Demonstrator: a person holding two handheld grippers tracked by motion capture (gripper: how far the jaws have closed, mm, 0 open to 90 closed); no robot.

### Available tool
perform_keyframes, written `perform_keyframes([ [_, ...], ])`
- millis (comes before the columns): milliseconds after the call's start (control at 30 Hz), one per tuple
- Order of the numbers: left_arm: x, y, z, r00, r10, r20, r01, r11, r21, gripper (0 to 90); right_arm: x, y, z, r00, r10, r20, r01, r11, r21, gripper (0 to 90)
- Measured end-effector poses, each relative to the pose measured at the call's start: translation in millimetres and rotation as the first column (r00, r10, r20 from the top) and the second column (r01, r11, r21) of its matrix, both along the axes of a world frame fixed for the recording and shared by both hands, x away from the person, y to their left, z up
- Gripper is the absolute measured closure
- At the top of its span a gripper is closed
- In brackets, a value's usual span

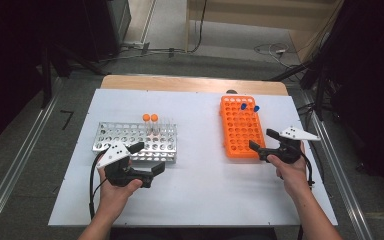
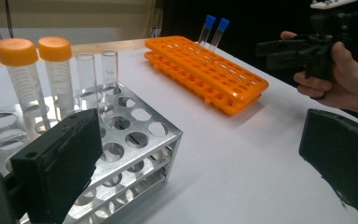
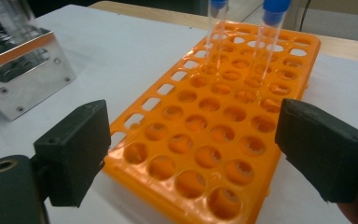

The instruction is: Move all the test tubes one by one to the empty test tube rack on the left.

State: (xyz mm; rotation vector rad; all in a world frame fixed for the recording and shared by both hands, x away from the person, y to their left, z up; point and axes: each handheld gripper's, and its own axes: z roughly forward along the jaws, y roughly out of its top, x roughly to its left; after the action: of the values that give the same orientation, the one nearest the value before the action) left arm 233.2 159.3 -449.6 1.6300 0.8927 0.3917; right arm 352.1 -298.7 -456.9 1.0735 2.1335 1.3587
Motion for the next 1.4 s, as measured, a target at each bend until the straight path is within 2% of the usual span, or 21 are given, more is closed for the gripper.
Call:
perform_keyframes([
  [233, -0.6, -1.0, -2.3, 1.0000, 0.001, 0.002, -0.001, 1.0000, 0.000, 0.0, 27.8, 4.2, 0.2, 0.9994, -0.025, -0.024, 0.025, 1.000, -0.018, 13.8],
  [367, -0.6, -3.0, -4.0, 1.0000, -0.003, -0.005, 0.003, 1.0000, 0.007, 0.0, 39.8, 6.2, 1.6, 0.9985, -0.051, -0.020, 0.051, 0.998, -0.031, 19.0],
  [567, -1.2, -4.8, -4.1, 1.0000, -0.005, -0.002, 0.005, 0.9999, 0.012, 0.0, 59.5, 9.6, 0.9, 0.9965, -0.082, -0.021, 0.080, 0.995, -0.058, 30.6],
  [733, -1.2, -3.0, -4.6, 1.0000, -0.001, -0.006, 0.001, 1.0000, 0.009, 0.0, 76.2, 10.6, -5.6, 0.9940, -0.100, -0.045, 0.098, 0.993, -0.062, 43.9],
  [800, -1.1, -2.4, -5.0, 1.0000, -0.002, -0.006, 0.002, 1.0000, 0.005, 0.0, 81.6, 12.1, -7.5, 0.9936, -0.097, -0.058, 0.093, 0.993, -0.070, 46.6],
  [967, -1.0, -1.6, -5.6, 1.0000, 0.000, -0.009, 0.000, 1.0000, 0.005, 0.0, 91.3, 17.5, -10.2, 0.9957, -0.066, -0.065, 0.061, 0.995, -0.074, 56.0],
  [1033, -1.0, -1.2, -6.1, 1.0000, 0.001, -0.010, 0.000, 1.0000, 0.006, 0.0, 94.9, 20.0, -12.2, 0.9951, -0.065, -0.074, 0.058, 0.994, -0.094, 58.6],
  [1133, -1.0, 0.0, -6.3, 0.9999, 0.002, -0.011, -0.002, 1.0000, 0.008, 0.0, 97.1, 21.9, -13.5, 0.9954, -0.071, -0.064, 0.066, 0.994, -0.089, 65.3],
  [1233, -0.8, 0.8, -6.6, 0.9999, 0.005, -0.013, -0.005, 1.0000, -0.005, 0.0, 96.0, 24.6, -14.1, 0.9960, -0.078, -0.043, 0.073, 0.991, -0.114, 73.3],
  [1333, -0.8, 0.7, -6.9, 0.9999, 0.004, -0.014, -0.004, 1.0000, 0.000, 0.0, 94.5, 26.7, -13.7, 0.9972, -0.072, -0.020, 0.068, 0.987, -0.145, 74.0],
  [1400, -1.0, -0.3, -6.9, 0.9999, 0.002, -0.015, -0.002, 1.0000, 0.001, 0.0, 93.1, 26.4, -11.8, 0.9971, -0.074, -0.014, 0.072, 0.988, -0.136, 74.0],
])
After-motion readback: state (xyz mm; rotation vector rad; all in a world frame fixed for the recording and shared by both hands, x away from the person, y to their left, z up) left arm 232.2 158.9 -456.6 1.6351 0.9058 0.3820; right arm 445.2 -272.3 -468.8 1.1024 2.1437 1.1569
